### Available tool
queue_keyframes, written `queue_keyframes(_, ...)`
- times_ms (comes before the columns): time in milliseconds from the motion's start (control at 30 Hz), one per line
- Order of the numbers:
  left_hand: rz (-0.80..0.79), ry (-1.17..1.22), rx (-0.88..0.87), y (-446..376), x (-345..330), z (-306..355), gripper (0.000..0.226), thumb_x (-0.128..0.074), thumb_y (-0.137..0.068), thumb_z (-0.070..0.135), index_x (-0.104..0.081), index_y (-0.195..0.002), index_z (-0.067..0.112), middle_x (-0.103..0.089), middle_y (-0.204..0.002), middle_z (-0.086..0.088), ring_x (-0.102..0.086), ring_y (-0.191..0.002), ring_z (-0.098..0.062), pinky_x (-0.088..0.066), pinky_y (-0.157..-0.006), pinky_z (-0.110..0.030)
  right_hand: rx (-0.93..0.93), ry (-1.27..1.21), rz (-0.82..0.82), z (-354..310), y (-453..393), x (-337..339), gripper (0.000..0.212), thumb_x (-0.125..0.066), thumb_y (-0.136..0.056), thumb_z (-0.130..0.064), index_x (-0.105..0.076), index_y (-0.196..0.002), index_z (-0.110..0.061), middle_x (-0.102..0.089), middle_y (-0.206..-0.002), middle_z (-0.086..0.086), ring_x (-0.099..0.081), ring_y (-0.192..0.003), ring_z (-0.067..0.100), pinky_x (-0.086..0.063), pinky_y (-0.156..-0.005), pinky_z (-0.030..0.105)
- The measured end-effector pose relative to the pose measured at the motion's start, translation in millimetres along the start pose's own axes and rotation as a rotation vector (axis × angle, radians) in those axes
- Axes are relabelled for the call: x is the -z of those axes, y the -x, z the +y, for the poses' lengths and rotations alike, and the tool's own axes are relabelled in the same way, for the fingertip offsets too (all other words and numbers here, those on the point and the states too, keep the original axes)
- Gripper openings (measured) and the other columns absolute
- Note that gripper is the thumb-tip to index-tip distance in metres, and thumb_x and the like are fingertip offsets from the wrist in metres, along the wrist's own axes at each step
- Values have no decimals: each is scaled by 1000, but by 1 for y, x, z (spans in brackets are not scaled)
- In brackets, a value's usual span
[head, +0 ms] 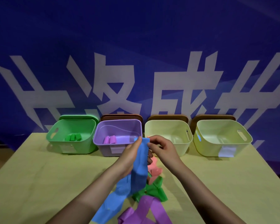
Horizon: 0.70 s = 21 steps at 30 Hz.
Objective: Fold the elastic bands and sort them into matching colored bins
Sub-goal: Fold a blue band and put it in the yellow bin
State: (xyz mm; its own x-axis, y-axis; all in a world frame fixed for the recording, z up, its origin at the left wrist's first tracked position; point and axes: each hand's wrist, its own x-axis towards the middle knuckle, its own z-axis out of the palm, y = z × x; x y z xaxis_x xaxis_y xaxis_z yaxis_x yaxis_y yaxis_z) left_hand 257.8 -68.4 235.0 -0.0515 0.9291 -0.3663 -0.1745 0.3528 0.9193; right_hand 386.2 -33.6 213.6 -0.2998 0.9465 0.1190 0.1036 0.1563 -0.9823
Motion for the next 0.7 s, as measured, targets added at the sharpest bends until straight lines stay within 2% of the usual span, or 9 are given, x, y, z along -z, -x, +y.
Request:
queue_keyframes(167, 9, -46, 8, 1, -5, -2, 41, -36, -101, 39, -62, -102, 8, -63, -56, -8, -61, -51, -21, -54, -58, -30, -21, -61, 32, 6, 3, 0, 9, -61, -90, -6, -65, -82, -4, -58, -63, 1, -53, -54, 12, -44, -61, 25)
queue_keyframes(267, -30, -32, 25, -2, -7, -3, 39, -36, -102, 38, -62, -107, 9, -64, -61, -12, -62, -54, -25, -55, -60, -33, -60, -80, 141, 13, 4, -2, 14, -63, -89, -5, -65, -75, -7, -59, -69, 2, -52, -57, 8, -43, -61, 22)
queue_keyframes(367, -111, 0, 30, -2, -8, -3, 33, -39, -101, 33, -64, -106, 12, -65, -68, -16, -64, -60, -29, -55, -66, -36, -103, -83, 249, 19, 4, 1, 11, -63, -87, -3, -66, -77, -6, -63, -80, 6, -56, -65, 6, -45, -64, 16)
queue_keyframes(467, -143, -22, 13, -2, -8, -1, 26, -44, -100, 24, -62, -101, 5, -67, -73, -20, -66, -62, -30, -57, -63, -35, -76, -74, 271, 16, 4, 6, 13, -62, -88, -2, -66, -76, -5, -64, -76, 2, -55, -65, 3, -45, -65, 16)
queue_keyframes(600, -113, -20, -8, -5, -11, -4, 28, -48, -99, 19, -58, -108, -5, -70, -79, -20, -69, -66, -32, -57, -65, -36, -22, -73, 330, 9, 3, 15, 18, -62, -89, -3, -67, -74, -13, -66, -70, -8, -56, -65, 1, -46, -64, 18)
queue_keyframes(700, -102, 8, -40, -7, -12, -4, 27, -47, -99, 19, -60, -108, -3, -70, -79, -16, -69, -66, -31, -56, -67, -36, 30, -64, 315, 4, 3, 20, 21, -61, -89, 0, -68, -78, -17, -67, -70, -12, -58, -66, 0, -46, -63, 15)
